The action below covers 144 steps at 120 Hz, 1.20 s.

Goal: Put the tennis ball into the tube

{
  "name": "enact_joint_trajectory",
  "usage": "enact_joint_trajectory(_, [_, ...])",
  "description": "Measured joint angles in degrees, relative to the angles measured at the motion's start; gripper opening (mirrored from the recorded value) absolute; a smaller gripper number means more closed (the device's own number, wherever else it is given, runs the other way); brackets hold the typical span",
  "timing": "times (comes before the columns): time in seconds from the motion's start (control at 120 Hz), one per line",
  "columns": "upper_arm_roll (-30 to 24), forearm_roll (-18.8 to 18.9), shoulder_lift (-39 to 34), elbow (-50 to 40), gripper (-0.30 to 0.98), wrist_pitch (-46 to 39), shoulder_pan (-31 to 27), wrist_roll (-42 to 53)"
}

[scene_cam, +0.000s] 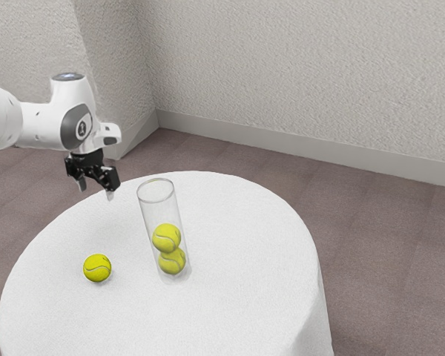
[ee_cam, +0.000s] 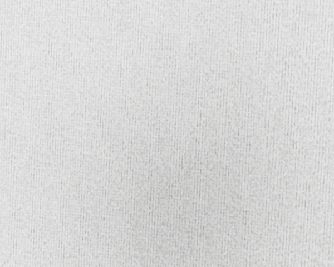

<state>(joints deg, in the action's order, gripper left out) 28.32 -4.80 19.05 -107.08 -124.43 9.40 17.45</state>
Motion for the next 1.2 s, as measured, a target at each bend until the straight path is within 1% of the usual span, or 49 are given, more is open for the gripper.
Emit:
enact_joint_trajectory(0.108, [-0.33,-2.61,2.73,0.04,0.69,-1.78,-0.53,0.75])
enact_joint_trajectory(0.2, [-0.65,-4.76,3.64,-0.06,0.69,-2.71,-0.34,1.28])
enact_joint_trajectory(0.3, [-0.72,-7.54,3.75,-1.54,0.69,-3.33,-0.15,1.85])
enact_joint_trajectory(0.442, [-0.72,-11.18,3.71,-3.89,0.69,-3.82,1.54,2.65])
enact_joint_trajectory(0.708, [0.10,-16.51,2.69,-9.88,0.69,-3.80,3.40,3.40])
enact_joint_trajectory(0.85, [2.19,-17.62,1.21,-12.44,0.69,-3.22,4.10,3.43])
enact_joint_trajectory(1.017, [3.34,-17.79,-1.01,-13.11,0.69,-1.23,6.25,2.57])
enact_joint_trajectory(1.1, [4.07,-17.34,-2.44,-13.28,0.69,0.35,6.83,1.70])
enact_joint_trajectory(1.2, [5.07,-15.34,-4.91,-14.04,0.69,2.73,8.80,-0.12])
